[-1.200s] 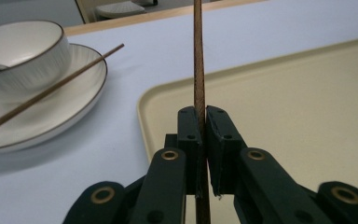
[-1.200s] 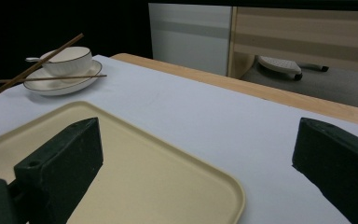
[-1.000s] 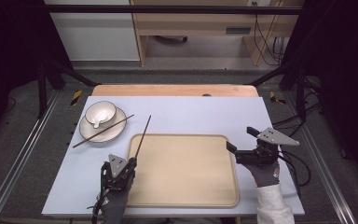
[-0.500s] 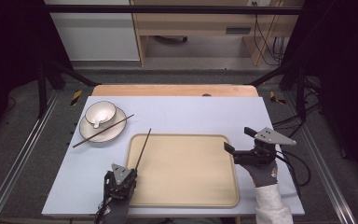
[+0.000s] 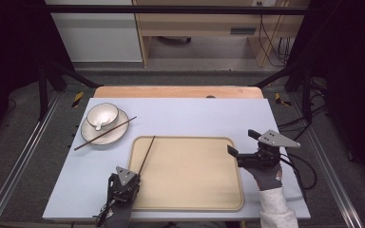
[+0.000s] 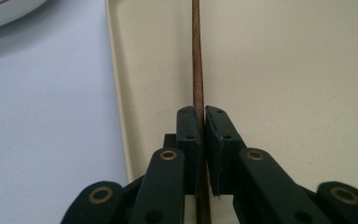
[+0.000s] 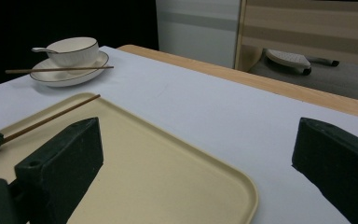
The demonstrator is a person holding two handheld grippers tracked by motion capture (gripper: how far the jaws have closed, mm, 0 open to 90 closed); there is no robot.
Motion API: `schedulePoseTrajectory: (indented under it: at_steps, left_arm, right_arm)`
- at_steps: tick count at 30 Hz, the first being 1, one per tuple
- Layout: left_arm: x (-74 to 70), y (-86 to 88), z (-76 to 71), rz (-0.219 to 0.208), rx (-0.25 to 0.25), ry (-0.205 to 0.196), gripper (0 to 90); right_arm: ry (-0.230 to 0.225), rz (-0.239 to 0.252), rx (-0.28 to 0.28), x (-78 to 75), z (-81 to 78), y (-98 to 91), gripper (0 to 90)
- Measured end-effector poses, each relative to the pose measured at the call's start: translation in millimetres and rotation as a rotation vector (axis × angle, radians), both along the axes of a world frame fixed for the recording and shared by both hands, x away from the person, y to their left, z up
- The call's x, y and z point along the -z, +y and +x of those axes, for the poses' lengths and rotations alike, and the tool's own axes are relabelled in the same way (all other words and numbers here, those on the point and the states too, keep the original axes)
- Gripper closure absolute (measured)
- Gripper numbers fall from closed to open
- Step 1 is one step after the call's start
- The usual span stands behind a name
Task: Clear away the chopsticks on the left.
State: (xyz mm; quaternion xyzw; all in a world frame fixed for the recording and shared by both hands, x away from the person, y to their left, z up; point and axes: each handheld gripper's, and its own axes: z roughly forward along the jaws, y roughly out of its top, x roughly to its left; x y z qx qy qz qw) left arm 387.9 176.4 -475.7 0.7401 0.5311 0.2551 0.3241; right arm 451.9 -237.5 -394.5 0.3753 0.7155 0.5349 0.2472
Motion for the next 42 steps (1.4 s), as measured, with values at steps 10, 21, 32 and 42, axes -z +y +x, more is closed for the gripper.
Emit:
schedulePoseTrajectory:
  at_steps: [10,21,32,42]
  left_arm:
    - [1.0,-2.3,2.2,0.004,0.006,0.013,83.1]
    - [-18.7,7.6,5.7,-0.043,0.051,-0.043,74.7]
    - [-60.8,36.4,31.0,-0.105,0.139,-0.126,51.7]
    - [-76.5,76.5,58.3,-0.073,0.178,-0.134,41.4]
  right_arm:
    - [0.001,-0.007,-0.004,1.1,0.7,1.0,2.1]
    - [-0.001,-0.002,0.001,0.0,0.0,-0.3,2.0]
    - [-0.009,0.005,0.003,-2.2,-1.6,-3.0,2.0]
    - [-0.009,0.004,0.004,-2.1,-1.5,-3.1,2.0]
